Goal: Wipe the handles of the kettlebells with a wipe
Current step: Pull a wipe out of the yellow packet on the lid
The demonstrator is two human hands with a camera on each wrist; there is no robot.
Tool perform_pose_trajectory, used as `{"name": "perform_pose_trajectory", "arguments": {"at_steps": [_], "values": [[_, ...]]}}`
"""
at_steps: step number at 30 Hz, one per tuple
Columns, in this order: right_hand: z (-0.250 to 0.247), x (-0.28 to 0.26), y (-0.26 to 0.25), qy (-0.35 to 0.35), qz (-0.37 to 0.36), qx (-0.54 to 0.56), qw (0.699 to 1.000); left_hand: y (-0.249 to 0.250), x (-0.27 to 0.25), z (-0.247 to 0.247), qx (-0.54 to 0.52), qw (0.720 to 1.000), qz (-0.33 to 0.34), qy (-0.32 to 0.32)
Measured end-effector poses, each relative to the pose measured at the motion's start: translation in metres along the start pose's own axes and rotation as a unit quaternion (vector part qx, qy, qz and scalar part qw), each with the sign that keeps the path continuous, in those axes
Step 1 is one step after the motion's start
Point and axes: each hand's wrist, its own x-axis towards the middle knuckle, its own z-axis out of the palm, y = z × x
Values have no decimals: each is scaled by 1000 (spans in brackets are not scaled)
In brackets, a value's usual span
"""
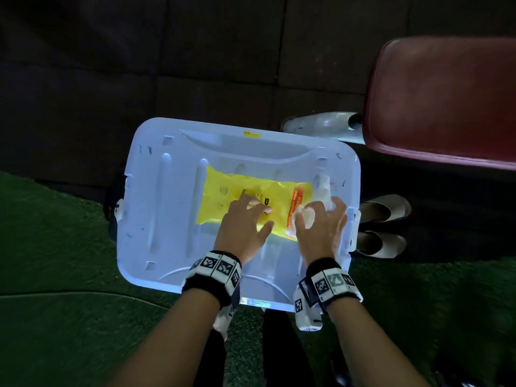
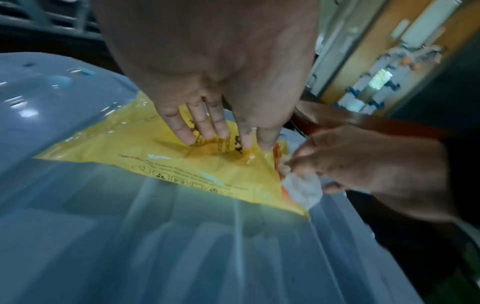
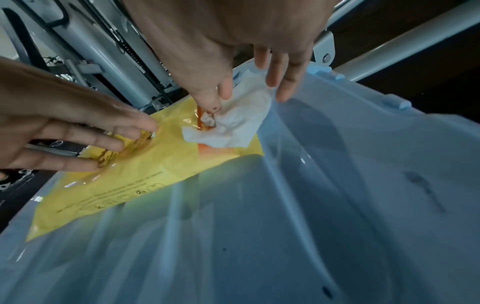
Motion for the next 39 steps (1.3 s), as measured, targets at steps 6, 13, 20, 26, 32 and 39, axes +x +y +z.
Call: {"name": "perform_pose_trajectory", "arguments": {"at_steps": [6, 13, 20, 26, 32, 39], "values": [[4, 3, -2, -35, -31, 16, 999, -1, 2, 7, 142, 987, 28, -66], [-9, -7, 10, 12, 24, 152, 988, 8, 1, 11, 243, 960, 9, -138], [-49, -64, 41, 57, 176, 298, 936, 10, -1, 7, 263, 950, 22, -165], [-95, -177, 73, 210, 269, 386, 857, 22, -51, 35, 196, 972, 50, -120], [-86, -326, 138, 285, 320, 343, 836, 16, -160, 117, 96, 949, 216, -209], [-31, -442, 252, 338, 372, 300, 811, 0, -218, 269, 107, 875, 196, -430]]}}
